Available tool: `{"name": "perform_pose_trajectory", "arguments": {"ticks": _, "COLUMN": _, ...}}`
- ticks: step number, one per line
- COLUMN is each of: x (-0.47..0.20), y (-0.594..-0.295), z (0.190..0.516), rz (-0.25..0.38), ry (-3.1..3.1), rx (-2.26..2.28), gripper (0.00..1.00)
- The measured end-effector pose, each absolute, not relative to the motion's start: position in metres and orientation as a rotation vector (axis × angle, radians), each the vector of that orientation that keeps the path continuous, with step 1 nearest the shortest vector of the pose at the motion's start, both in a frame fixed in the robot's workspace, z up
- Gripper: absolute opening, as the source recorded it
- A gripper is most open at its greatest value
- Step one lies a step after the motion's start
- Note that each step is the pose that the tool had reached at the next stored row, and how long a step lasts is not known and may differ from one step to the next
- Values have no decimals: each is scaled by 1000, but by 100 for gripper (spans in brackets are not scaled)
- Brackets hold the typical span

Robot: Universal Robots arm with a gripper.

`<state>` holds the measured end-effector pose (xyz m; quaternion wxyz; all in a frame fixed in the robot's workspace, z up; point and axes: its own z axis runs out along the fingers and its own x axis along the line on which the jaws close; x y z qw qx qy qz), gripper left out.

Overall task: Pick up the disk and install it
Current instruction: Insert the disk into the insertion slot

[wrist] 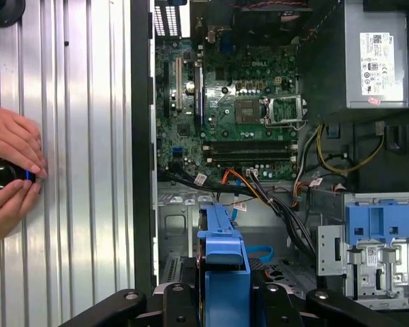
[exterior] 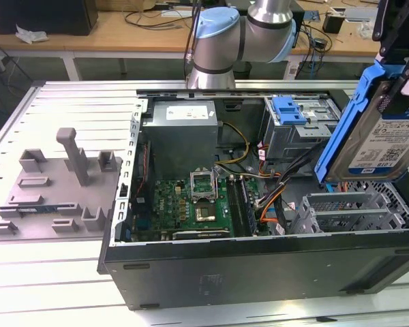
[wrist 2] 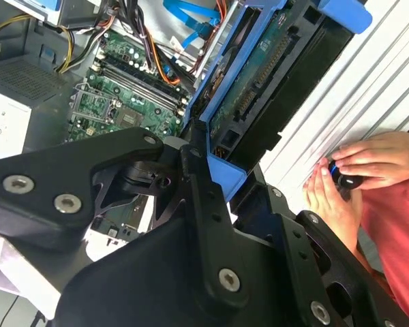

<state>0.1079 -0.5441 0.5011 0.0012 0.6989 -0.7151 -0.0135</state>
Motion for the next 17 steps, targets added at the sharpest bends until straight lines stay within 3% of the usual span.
{"name": "perform_pose_trajectory", "arguments": {"ticks": 17, "x": 110, "y": -544, "z": 492, "rz": -42, "ry": -2236, "rx": 2202, "gripper": 36}}
